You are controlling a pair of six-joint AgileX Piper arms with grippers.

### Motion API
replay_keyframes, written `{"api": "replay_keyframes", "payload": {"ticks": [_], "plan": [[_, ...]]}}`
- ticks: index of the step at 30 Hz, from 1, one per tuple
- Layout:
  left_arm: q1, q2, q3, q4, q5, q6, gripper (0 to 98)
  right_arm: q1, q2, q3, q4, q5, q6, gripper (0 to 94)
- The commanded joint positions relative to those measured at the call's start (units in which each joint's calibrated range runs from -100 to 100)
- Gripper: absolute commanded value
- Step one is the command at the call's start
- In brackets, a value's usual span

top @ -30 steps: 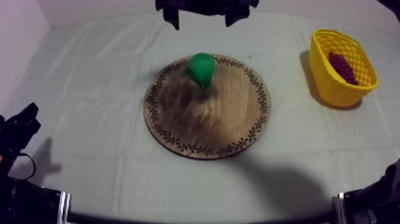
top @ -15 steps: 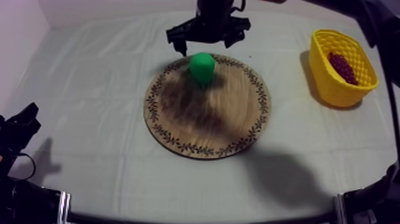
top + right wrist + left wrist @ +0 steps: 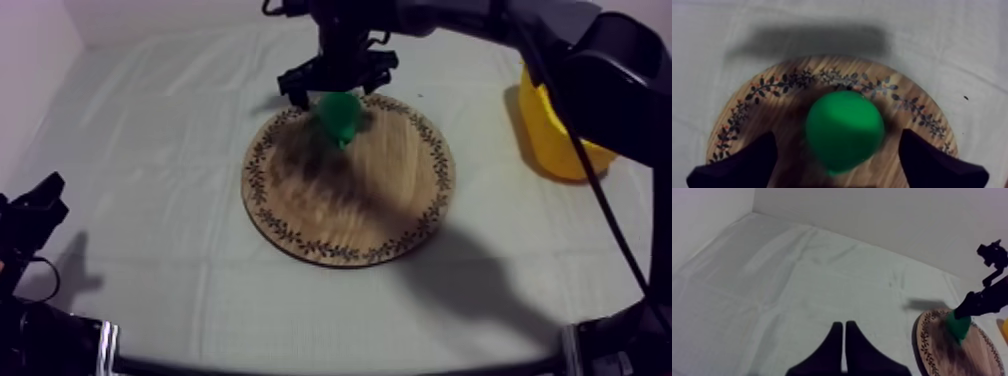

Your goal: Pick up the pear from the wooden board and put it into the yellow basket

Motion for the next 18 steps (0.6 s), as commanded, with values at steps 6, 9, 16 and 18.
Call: {"api": "replay_keyframes", "payload": {"ticks": [6,9,16,18], "plan": [[0.00,0.00,0.00,0.00,-0.01,0.01,0.1,0.12,4.03,-2.71,0.28,0.55,-0.97,64.7],[0.00,0.00,0.00,0.00,-0.01,0.01,0.1,0.34,5.59,-4.01,0.27,0.65,-1.24,61.2],[0.00,0.00,0.00,0.00,-0.01,0.01,0.1,0.99,8.22,-6.39,0.48,0.79,-1.38,46.3],[0.00,0.00,0.00,0.00,-0.01,0.01,0.1,1.15,8.48,-6.60,0.51,0.56,-1.27,38.6]]}}
